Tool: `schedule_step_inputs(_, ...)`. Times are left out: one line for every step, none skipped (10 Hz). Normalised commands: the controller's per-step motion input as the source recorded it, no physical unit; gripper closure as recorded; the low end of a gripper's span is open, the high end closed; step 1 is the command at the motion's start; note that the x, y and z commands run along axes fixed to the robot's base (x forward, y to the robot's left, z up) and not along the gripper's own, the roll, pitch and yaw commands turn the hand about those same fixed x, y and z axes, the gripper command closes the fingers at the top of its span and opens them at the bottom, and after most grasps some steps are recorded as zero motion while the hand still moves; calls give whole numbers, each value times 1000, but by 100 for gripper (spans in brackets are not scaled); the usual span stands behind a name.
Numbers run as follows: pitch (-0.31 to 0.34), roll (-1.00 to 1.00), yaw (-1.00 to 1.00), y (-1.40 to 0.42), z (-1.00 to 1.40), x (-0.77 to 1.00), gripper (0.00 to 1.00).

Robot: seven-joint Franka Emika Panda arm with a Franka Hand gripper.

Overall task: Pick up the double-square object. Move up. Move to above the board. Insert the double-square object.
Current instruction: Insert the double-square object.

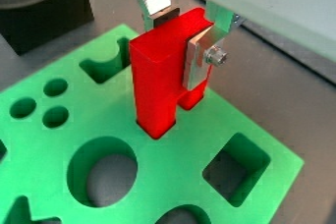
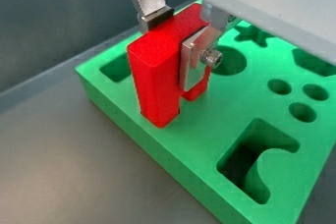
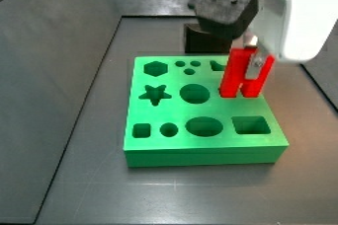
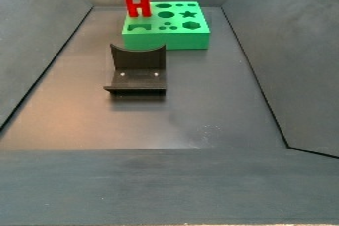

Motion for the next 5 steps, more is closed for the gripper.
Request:
schedule_step_inputs(0,234,63,-51,-797,0,100)
schedule_step_inputs(-17,259,71,-120,-863,-20,100)
schedule_step_inputs(-63,253,31,-151,-769,-9,100)
schedule_step_inputs(19,0,0,0,0,0,100)
schedule_step_inputs(0,0,0,0,0,0,100)
